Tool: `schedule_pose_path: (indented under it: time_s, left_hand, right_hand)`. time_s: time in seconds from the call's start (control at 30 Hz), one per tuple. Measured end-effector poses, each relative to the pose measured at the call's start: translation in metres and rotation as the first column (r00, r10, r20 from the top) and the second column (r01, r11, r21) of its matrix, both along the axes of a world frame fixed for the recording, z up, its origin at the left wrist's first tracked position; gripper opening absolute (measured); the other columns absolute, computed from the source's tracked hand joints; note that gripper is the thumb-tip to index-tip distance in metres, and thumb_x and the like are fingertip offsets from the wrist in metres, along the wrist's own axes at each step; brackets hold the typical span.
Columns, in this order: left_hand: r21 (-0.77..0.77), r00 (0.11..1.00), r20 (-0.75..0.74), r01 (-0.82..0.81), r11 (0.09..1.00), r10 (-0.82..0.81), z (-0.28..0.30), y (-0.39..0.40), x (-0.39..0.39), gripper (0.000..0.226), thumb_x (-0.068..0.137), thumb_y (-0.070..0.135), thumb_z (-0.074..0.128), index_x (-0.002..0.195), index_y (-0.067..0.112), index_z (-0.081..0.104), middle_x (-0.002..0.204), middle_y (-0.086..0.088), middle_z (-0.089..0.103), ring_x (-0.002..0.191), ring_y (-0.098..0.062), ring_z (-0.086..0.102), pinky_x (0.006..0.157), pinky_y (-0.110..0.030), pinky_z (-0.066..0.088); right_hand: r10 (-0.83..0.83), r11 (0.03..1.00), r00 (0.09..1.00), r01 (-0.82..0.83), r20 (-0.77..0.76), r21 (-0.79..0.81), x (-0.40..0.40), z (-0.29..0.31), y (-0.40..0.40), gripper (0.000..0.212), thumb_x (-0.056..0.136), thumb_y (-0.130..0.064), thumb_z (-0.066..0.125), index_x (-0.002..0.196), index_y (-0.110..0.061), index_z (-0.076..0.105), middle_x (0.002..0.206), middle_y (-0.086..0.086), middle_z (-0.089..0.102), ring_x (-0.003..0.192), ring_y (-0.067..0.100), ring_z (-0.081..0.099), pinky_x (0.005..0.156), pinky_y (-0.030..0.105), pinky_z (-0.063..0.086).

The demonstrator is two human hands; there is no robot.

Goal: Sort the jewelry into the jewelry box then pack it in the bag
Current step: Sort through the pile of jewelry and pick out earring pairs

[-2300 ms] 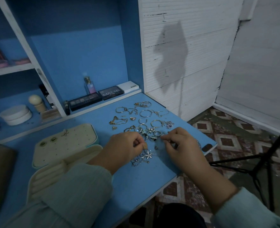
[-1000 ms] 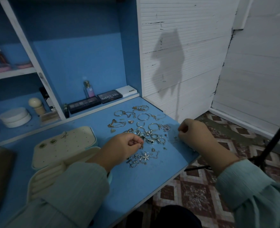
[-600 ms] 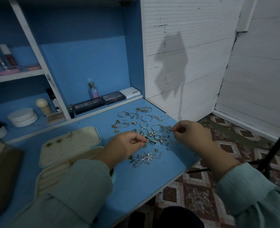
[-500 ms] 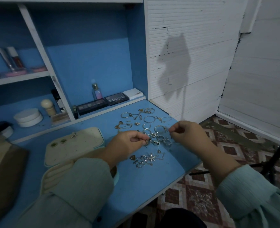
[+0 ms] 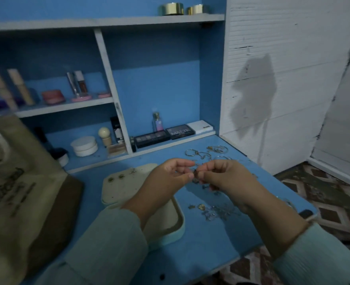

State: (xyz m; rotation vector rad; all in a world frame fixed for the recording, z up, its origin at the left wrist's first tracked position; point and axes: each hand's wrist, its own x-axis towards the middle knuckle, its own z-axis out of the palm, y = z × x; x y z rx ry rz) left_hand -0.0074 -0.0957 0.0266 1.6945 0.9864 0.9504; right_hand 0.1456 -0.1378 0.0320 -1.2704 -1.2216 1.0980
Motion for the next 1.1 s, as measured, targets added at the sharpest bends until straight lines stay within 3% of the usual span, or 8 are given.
schedule_pose_path:
  time_s: [0.17,0.27,0.47,0.73,0.9,1.1]
  left_hand:
    - [0.016,0.993,0.055,-0.102,0.995,0.101,0.004,-0.006,-0.027,0.023,0.082,0.007,0.067,0.087,0.029,0.062,0.073,0.011,0.064,0.066,0.005,0.059,0.067,-0.011,0.045]
    - [-0.026,0.981,0.132,-0.138,0.99,0.141,0.006,-0.009,-0.041,0.017,0.084,0.007,0.065,0.085,0.024,0.065,0.076,0.007,0.068,0.071,0.0,0.064,0.07,-0.013,0.048]
    - [-0.113,0.957,0.227,-0.157,0.981,0.179,0.011,-0.01,-0.064,0.013,0.087,0.005,0.06,0.09,0.017,0.065,0.082,0.002,0.068,0.067,0.002,0.065,0.058,-0.006,0.044]
    - [-0.12,0.943,0.232,-0.215,0.969,0.238,0.014,0.002,-0.082,0.015,0.087,0.005,0.061,0.093,0.019,0.063,0.084,0.0,0.067,0.07,0.001,0.065,0.066,-0.009,0.048]
    - [-0.158,0.949,0.161,-0.246,0.956,0.27,0.011,0.01,-0.09,0.018,0.088,0.014,0.06,0.104,0.023,0.064,0.086,0.008,0.069,0.07,0.008,0.063,0.059,-0.001,0.042]
    - [-0.195,0.957,0.093,-0.252,0.948,0.274,0.007,0.017,-0.097,0.019,0.088,0.017,0.06,0.105,0.024,0.066,0.09,0.01,0.07,0.072,0.01,0.062,0.061,-0.002,0.044]
  right_hand:
    - [-0.015,0.999,1.0,0.015,-0.011,0.032,-0.033,0.0,0.007,0.016,0.081,-0.001,0.066,0.071,-0.014,0.067,0.059,0.002,0.064,0.057,0.013,0.056,0.049,0.015,0.045]
    - [-0.018,0.998,1.0,0.019,-0.017,0.059,-0.05,-0.001,0.011,0.016,0.08,-0.002,0.066,0.071,-0.015,0.067,0.061,0.005,0.063,0.057,0.013,0.055,0.056,0.02,0.048]
    - [0.026,0.995,0.997,-0.019,-0.07,0.098,-0.074,0.002,0.021,0.018,0.081,0.004,0.063,0.072,-0.011,0.066,0.055,0.0,0.061,0.047,0.004,0.053,0.052,0.015,0.047]
    - [0.052,0.984,0.995,-0.066,0.089,0.165,-0.096,0.006,0.038,0.018,0.082,-0.005,0.064,0.073,-0.02,0.066,0.062,-0.006,0.062,0.056,0.003,0.054,0.06,0.021,0.048]
    - [0.027,0.971,0.977,-0.076,0.213,0.227,-0.105,0.006,0.047,0.02,0.082,-0.009,0.066,0.071,-0.025,0.063,0.071,0.001,0.061,0.061,0.006,0.051,0.056,0.012,0.042]
    - [0.05,0.981,0.979,-0.086,0.198,0.176,-0.112,-0.001,0.055,0.018,0.082,-0.012,0.067,0.072,-0.027,0.064,0.063,-0.002,0.059,0.059,0.01,0.052,0.053,0.014,0.043]
